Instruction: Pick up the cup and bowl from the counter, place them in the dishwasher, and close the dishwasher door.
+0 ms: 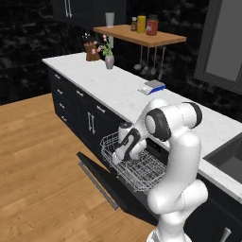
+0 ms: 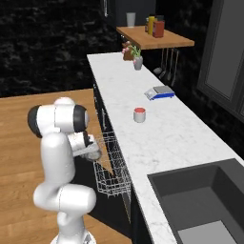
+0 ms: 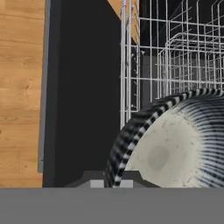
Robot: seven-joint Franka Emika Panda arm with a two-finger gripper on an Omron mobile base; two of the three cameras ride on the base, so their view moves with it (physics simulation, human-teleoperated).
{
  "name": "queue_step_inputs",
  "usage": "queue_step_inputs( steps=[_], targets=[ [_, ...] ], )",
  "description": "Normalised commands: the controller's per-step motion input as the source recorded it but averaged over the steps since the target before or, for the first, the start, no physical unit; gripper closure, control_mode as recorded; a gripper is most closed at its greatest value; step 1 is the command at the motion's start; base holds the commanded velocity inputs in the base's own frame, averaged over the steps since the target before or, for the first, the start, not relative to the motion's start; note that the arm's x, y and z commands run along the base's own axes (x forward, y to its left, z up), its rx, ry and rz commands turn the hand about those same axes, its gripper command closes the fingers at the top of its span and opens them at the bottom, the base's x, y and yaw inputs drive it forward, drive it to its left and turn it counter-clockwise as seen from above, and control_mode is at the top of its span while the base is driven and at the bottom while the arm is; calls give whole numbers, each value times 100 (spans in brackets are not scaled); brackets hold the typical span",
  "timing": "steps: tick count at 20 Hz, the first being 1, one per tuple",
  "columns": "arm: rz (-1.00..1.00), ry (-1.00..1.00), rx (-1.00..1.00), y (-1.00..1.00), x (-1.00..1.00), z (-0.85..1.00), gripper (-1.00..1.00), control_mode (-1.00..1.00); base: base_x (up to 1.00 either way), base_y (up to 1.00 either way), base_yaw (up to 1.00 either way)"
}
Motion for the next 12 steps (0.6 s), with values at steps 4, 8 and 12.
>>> queue_step_inputs(
  steps=[4, 8, 12],
  targets=[
    [0, -5, 4, 1, 68, -100, 100, -100, 0, 0, 0],
    [0, -17, 0, 6, 71, -95, 100, -100, 0, 0, 0],
    [0, -17, -4, 31, 56, -93, 100, -100, 0, 0, 0]
  ],
)
